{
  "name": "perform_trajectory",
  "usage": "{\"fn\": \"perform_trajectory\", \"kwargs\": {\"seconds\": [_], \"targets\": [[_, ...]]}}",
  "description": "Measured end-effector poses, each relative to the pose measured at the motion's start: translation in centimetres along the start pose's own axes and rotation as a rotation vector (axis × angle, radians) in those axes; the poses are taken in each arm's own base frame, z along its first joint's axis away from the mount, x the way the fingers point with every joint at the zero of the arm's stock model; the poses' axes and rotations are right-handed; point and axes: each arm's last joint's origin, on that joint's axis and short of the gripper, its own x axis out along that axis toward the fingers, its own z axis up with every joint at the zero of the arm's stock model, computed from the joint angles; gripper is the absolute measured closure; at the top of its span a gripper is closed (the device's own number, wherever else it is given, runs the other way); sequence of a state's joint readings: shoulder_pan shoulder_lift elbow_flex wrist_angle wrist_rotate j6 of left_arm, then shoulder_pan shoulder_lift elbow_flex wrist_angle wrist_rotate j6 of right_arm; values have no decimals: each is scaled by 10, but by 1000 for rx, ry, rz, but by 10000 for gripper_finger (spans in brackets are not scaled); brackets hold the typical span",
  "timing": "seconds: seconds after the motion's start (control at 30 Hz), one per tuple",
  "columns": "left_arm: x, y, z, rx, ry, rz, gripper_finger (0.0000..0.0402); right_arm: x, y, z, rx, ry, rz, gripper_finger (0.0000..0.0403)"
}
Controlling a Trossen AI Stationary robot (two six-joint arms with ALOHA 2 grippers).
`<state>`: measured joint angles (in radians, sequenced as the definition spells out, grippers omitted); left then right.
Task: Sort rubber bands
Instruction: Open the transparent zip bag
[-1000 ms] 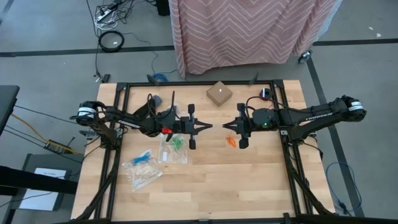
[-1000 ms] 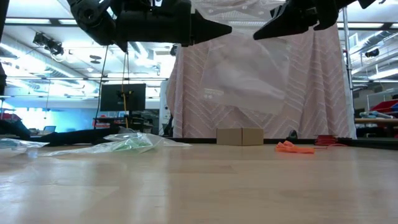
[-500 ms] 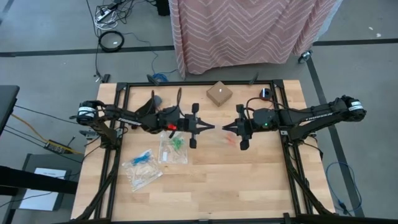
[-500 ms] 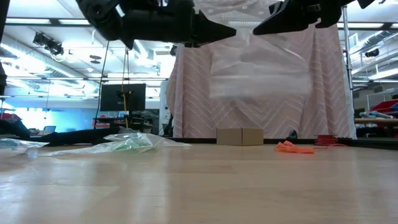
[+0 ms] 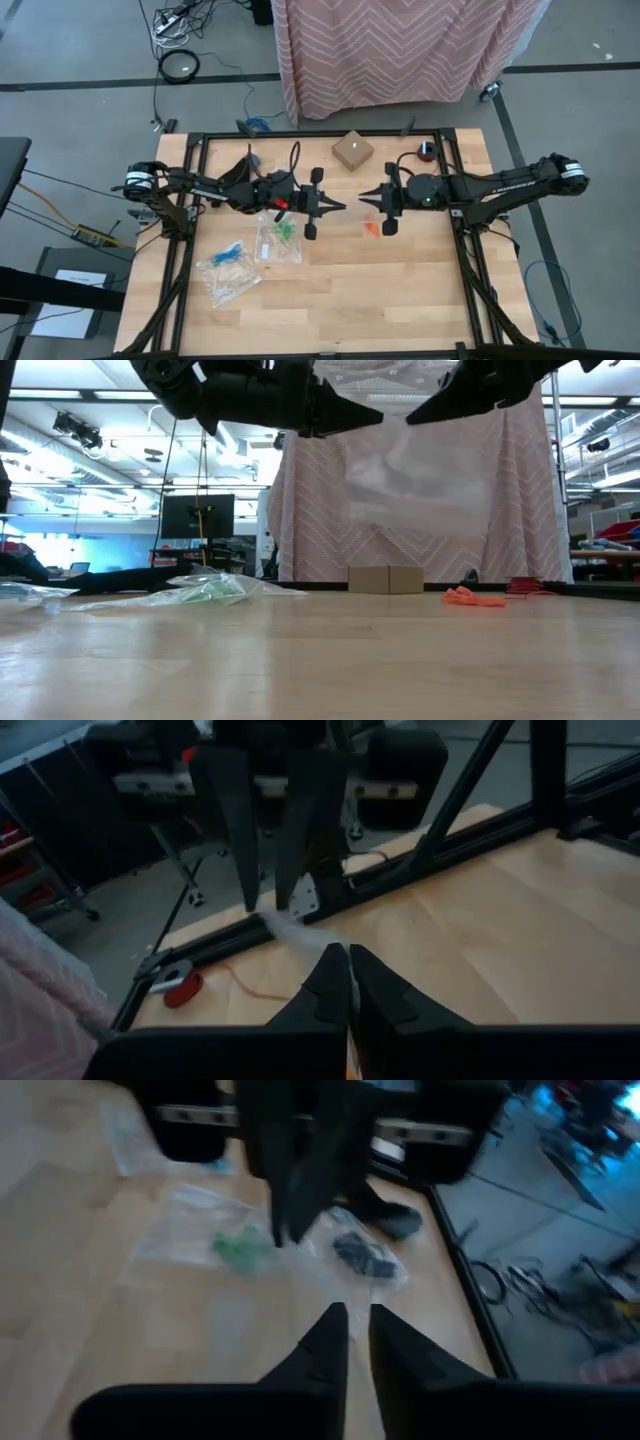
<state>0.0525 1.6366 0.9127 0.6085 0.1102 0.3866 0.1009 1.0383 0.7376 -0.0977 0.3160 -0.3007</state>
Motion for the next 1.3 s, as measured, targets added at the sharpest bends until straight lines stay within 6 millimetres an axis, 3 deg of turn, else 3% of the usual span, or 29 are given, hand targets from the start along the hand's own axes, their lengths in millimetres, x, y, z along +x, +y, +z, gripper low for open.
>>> {"fn": "perform_trajectory", "kwargs": {"seconds": [0.3,0.47,1.13,1.3], "targets": [[0,2,2,3,-13,39,396,-6,-1,10,98,-117,72,270],[0,4,5,6,-37,78,396,-2,0,9,139,-104,77,242],[0,2,12,3,-88,122,396,1,-2,6,111,-75,19,282],[0,2,11,-3,-80,118,393,1,-2,7,82,-76,18,313]]}}
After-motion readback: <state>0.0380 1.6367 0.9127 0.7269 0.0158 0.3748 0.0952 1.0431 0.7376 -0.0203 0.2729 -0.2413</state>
